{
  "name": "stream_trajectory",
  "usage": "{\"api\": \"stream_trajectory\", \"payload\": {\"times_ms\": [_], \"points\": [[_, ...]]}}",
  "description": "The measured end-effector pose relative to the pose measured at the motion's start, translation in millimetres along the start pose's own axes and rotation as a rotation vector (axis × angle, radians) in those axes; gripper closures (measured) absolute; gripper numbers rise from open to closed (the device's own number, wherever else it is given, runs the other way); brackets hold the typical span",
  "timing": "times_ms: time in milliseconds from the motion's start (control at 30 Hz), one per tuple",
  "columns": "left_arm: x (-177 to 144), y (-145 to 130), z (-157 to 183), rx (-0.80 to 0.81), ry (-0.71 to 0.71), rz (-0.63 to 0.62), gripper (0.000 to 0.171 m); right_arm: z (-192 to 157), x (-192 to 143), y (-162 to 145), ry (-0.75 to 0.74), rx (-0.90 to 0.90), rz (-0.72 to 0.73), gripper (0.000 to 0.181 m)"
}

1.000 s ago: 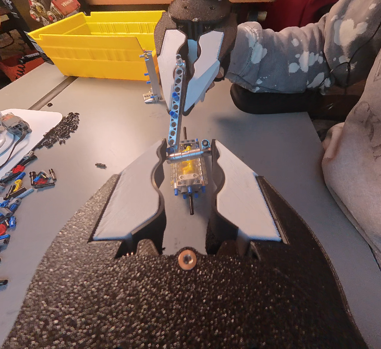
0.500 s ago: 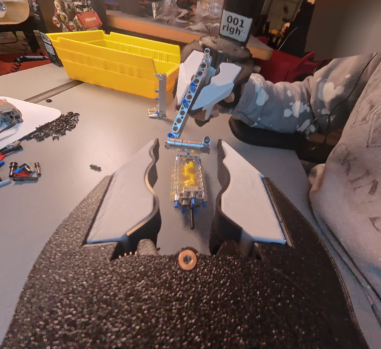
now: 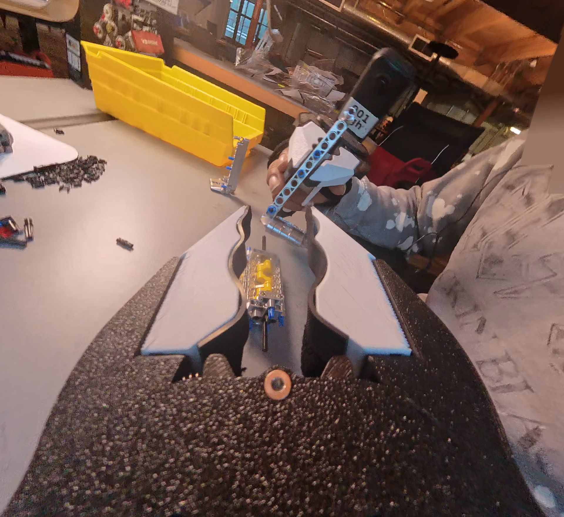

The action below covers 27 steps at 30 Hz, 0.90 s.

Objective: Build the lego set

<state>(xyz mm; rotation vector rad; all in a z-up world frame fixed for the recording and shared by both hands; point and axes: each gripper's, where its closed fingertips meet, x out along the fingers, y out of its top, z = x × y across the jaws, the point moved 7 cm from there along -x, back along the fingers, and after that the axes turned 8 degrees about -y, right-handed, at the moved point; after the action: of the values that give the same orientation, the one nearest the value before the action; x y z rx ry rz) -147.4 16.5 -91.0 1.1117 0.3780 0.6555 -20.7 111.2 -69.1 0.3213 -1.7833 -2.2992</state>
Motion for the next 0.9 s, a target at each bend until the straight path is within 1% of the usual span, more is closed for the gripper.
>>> {"api": "stream_trajectory", "payload": {"times_ms": [67, 133, 167, 233, 300, 367, 400, 467, 533, 567, 633, 700, 800, 900], "points": [[0, -4, -8, -0.09, 0.027, -0.003, 0.138, -1, 1, 2, -0.021, -0.007, 0.033, 0.174], [3, -9, -11, -0.17, 0.017, -0.019, 0.141, -1, 2, 3, -0.045, -0.035, 0.048, 0.174], [5, -11, -12, -0.2, 0.006, -0.021, 0.146, -1, 2, 3, -0.058, -0.054, 0.05, 0.174], [6, -13, -12, -0.231, 0.004, -0.019, 0.163, -2, 2, 2, -0.055, -0.056, 0.049, 0.174], [6, -15, -13, -0.247, 0.004, -0.028, 0.168, -2, 2, 0, -0.048, -0.05, 0.052, 0.174], [7, -17, -13, -0.301, -0.018, -0.021, 0.167, -3, 3, -1, -0.034, -0.05, 0.058, 0.174], [8, -18, -13, -0.345, -0.046, -0.015, 0.163, -4, 4, -1, -0.029, -0.054, 0.065, 0.174], [11, -19, -12, -0.444, -0.128, 0.021, 0.145, -8, 5, 2, -0.015, -0.064, 0.081, 0.174], [14, -19, -9, -0.522, -0.211, 0.066, 0.144, -11, 5, 5, -0.01, -0.07, 0.105, 0.174], [16, -20, -8, -0.547, -0.241, 0.068, 0.144, -12, 5, 8, -0.005, -0.069, 0.116, 0.174], [22, -23, -2, -0.561, -0.297, 0.041, 0.149, -13, 4, 11, 0.001, -0.067, 0.135, 0.174], [26, -21, 2, -0.549, -0.312, 0.052, 0.154, -13, 3, 13, 0.001, -0.063, 0.144, 0.174], [22, -17, -3, -0.504, -0.244, 0.072, 0.164, -8, 1, 12, 0.003, -0.019, 0.126, 0.174], [17, -20, -10, -0.458, -0.132, 0.016, 0.164, -5, 4, 2, -0.001, -0.01, 0.038, 0.174]]}}
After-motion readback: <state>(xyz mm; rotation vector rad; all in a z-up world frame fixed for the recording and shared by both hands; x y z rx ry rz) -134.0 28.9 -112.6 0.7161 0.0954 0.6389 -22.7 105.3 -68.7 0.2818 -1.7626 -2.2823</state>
